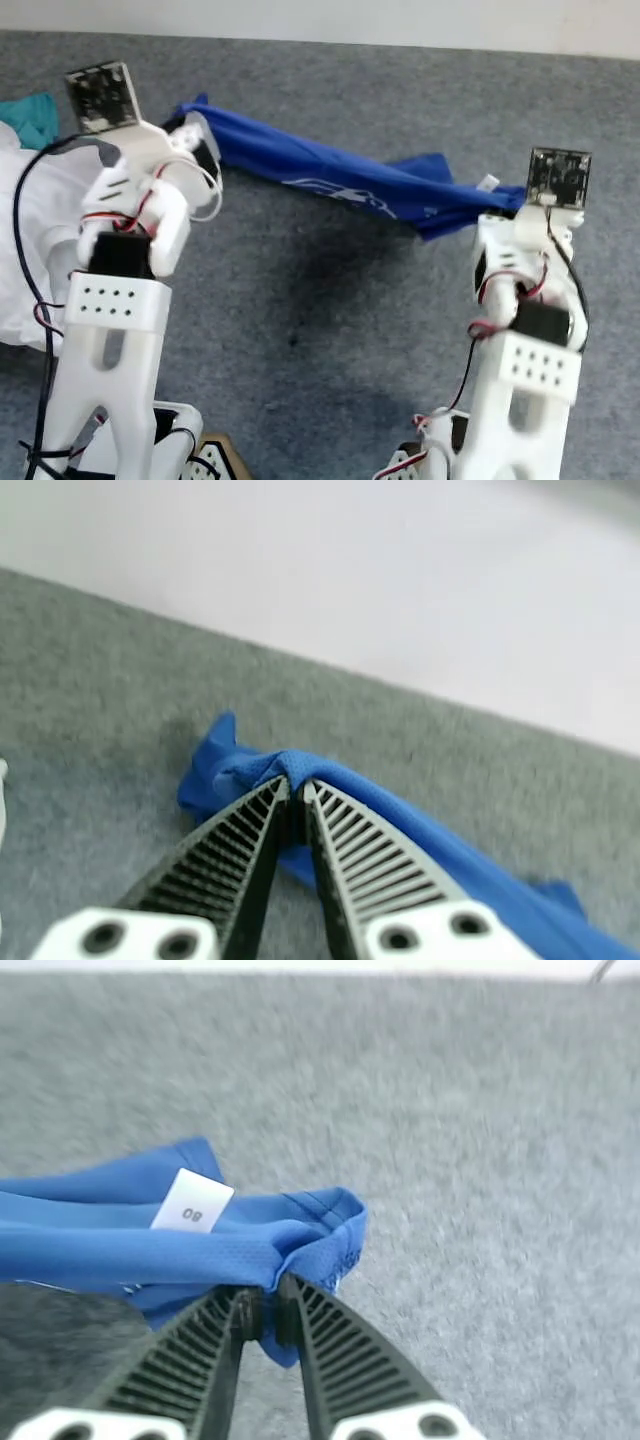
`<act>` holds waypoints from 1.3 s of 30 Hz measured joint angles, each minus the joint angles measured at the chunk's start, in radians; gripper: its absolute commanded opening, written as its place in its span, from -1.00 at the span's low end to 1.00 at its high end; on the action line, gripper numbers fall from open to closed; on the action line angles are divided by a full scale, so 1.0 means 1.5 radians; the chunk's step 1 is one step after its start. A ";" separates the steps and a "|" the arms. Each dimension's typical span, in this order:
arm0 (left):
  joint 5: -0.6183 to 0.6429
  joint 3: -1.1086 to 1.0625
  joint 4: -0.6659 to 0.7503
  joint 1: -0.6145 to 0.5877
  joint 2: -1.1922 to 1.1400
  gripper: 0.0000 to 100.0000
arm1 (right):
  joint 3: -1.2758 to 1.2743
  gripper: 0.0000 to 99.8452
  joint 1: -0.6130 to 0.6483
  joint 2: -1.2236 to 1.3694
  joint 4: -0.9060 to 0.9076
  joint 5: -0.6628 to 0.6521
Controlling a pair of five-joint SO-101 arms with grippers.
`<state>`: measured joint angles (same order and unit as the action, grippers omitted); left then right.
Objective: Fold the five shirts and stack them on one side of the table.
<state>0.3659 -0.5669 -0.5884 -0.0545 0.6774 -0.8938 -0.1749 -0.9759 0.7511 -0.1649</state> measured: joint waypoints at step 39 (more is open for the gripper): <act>0.050 0.102 0.000 -0.122 0.000 -0.99 | -0.090 -0.99 -0.167 -0.160 -0.126 0.013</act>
<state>0.4411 -0.4135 -0.5884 -0.2371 0.6774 -1.0288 -0.4250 -1.2152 0.5623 -0.1450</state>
